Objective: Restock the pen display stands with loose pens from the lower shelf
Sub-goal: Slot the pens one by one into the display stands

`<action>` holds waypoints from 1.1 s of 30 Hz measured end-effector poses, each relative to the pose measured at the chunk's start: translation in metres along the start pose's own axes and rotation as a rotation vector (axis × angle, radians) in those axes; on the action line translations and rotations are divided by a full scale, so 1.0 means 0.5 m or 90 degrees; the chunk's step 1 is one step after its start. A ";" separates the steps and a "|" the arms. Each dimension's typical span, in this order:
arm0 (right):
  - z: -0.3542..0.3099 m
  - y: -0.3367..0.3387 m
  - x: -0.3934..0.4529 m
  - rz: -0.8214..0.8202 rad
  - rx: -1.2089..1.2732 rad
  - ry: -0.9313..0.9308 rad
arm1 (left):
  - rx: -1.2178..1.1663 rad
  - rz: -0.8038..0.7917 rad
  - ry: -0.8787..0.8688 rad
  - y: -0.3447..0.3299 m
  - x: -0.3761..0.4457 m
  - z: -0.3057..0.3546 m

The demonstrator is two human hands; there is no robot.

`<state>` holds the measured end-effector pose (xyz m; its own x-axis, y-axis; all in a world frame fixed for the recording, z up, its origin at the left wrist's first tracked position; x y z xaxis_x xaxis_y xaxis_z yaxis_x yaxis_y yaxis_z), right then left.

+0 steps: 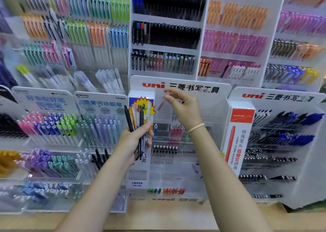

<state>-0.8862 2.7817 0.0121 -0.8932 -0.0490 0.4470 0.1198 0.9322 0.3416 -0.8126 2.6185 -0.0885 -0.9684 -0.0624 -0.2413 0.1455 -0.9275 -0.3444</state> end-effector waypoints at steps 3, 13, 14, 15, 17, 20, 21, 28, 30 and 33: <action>0.017 -0.026 0.004 -0.046 -0.029 -0.033 | 0.005 -0.002 -0.013 0.001 0.006 0.008; 0.005 -0.056 0.028 -0.112 -0.158 -0.013 | -0.010 -0.033 -0.005 0.009 0.019 0.006; 0.001 -0.056 0.028 -0.106 -0.169 -0.003 | -0.011 -0.036 -0.004 0.012 0.020 0.005; -0.002 -0.055 0.029 -0.100 -0.174 0.003 | -0.014 -0.039 -0.003 0.013 0.020 0.005; -0.006 -0.055 0.030 -0.096 -0.178 0.008 | -0.020 -0.044 0.001 0.016 0.019 0.006; -0.004 -0.055 0.030 -0.102 -0.213 0.012 | -0.028 -0.045 0.009 0.022 0.019 0.004; -0.001 -0.058 0.030 -0.108 -0.241 0.019 | -0.028 -0.046 0.009 0.023 0.020 0.003; -0.001 -0.061 0.025 -0.122 -0.358 0.035 | 0.004 -0.090 0.011 0.010 0.014 0.002; -0.028 -0.038 0.014 -0.068 -0.306 0.056 | 0.021 -0.129 0.020 0.004 0.008 0.002; -0.042 -0.023 -0.019 -0.070 -0.094 -0.021 | 0.060 -0.210 0.036 -0.011 -0.001 -0.004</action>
<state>-0.8700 2.7639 0.0215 -0.9178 -0.1340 0.3737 0.0807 0.8587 0.5060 -0.8123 2.6242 -0.0882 -0.9471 0.2645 -0.1819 -0.1951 -0.9243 -0.3281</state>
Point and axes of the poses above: each hand's wrist, its own x-axis towards the middle knuckle, its own y-axis out of the back of the hand, z = x × y, the point moved 9 cm from there along x, towards the middle knuckle
